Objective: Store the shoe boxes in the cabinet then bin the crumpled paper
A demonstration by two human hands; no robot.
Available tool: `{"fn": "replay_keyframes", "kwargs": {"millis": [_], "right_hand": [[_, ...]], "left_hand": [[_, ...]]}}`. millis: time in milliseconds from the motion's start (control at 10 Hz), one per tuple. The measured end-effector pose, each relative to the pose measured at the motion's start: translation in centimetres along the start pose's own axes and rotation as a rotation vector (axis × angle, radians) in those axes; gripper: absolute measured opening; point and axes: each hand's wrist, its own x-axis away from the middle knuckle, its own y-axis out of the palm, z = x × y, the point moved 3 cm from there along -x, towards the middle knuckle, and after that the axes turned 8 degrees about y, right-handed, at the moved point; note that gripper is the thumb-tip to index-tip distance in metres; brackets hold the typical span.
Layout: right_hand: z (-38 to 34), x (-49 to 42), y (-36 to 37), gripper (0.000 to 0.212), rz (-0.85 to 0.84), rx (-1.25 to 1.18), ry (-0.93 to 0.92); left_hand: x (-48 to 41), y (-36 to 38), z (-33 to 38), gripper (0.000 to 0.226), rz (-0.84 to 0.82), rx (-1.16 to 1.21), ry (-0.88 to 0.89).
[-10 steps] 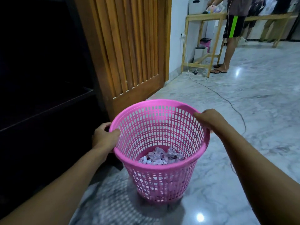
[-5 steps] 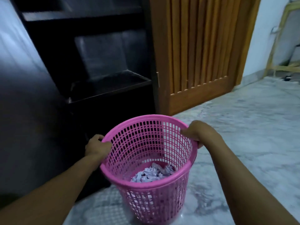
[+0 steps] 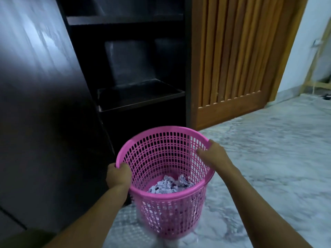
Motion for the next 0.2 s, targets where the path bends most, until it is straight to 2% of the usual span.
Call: {"fn": "replay_keyframes", "kwargs": {"millis": [100, 200], "right_hand": [[0.0, 0.8, 0.2, 0.059, 0.023, 0.217, 0.053], [-0.5, 1.3, -0.6, 0.064, 0.175, 0.431, 0.037]], "left_hand": [[-0.4, -0.3, 1.1, 0.042, -0.065, -0.104, 0.133], [0.1, -0.9, 3.0, 0.053, -0.106, -0.291, 0.438]]}}
